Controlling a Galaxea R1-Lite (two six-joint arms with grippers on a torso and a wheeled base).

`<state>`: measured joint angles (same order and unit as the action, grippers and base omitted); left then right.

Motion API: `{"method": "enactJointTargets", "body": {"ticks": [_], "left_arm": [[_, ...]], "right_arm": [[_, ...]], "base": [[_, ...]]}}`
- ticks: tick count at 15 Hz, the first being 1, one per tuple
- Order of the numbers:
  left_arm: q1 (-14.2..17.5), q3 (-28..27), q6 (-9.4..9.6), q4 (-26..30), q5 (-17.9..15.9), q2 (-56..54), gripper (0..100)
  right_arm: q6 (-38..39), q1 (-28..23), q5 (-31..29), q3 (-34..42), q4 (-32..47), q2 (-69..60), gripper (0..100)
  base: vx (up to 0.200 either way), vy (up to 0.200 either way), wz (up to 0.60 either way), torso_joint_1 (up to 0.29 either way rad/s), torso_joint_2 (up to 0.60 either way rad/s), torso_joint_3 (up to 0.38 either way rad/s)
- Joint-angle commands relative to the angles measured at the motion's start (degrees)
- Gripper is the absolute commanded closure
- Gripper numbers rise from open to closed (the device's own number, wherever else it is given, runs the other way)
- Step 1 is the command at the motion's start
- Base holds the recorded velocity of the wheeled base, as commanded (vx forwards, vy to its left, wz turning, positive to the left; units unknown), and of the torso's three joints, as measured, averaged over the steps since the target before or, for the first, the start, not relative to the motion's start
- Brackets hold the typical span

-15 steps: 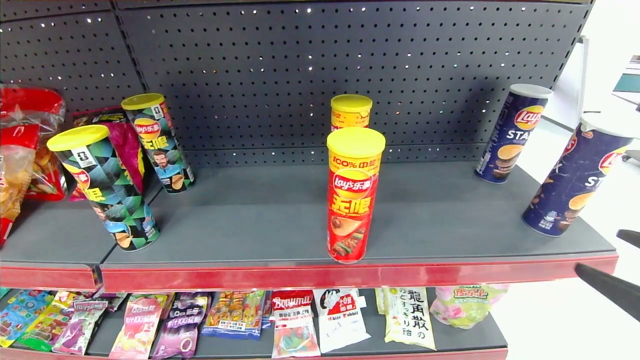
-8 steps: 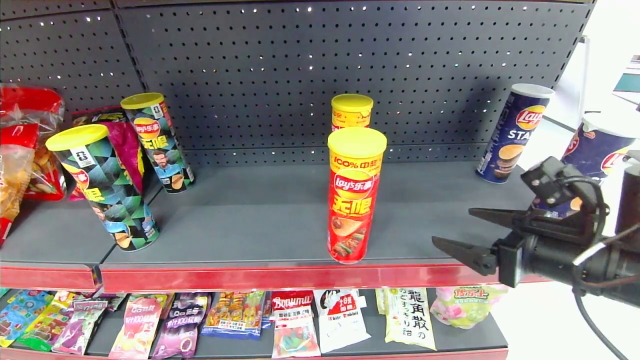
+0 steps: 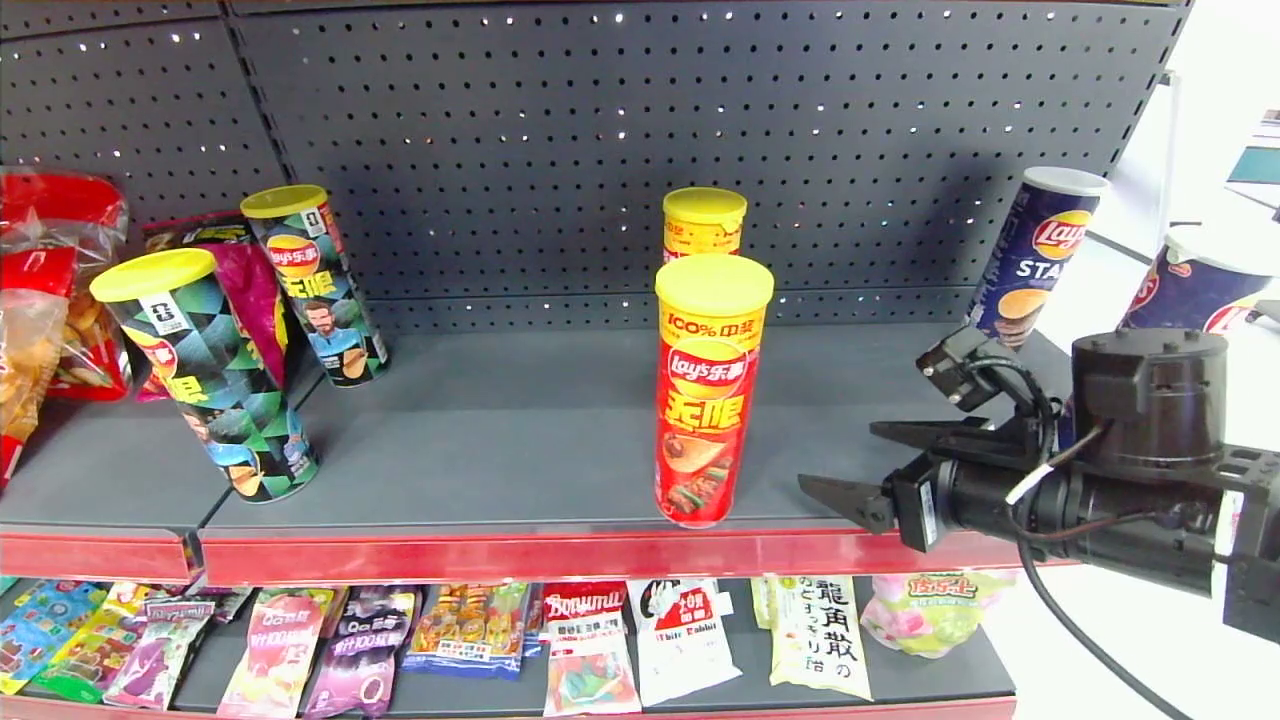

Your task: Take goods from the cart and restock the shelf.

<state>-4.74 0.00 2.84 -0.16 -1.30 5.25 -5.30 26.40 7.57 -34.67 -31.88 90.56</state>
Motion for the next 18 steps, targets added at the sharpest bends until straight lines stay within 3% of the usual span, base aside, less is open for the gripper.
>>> {"method": "enactJointTargets", "body": {"ticks": [1, 9, 18], "left_arm": [[0.0, 0.0, -0.03, 0.0, 0.0, 0.2, 0], [0.0, 0.0, -0.47, 0.0, 0.1, 0.2, 0], [0.0, 0.0, -0.56, 0.0, 0.2, 0.2, 0]], "right_arm": [[0.0, 0.4, -0.3, -1.5, 0.0, 2.9, 0], [-0.1, 4.3, -1.7, -5.0, 0.0, 7.3, 0], [-0.1, 4.5, -2.4, -6.6, -0.1, 9.3, 0]], "base": [[0.000, 0.000, 0.00, 0.000, 0.00, 0.000], [0.000, 0.000, 0.00, 0.000, 0.00, 0.000], [0.000, 0.000, 0.00, 0.000, 0.00, 0.000]]}}
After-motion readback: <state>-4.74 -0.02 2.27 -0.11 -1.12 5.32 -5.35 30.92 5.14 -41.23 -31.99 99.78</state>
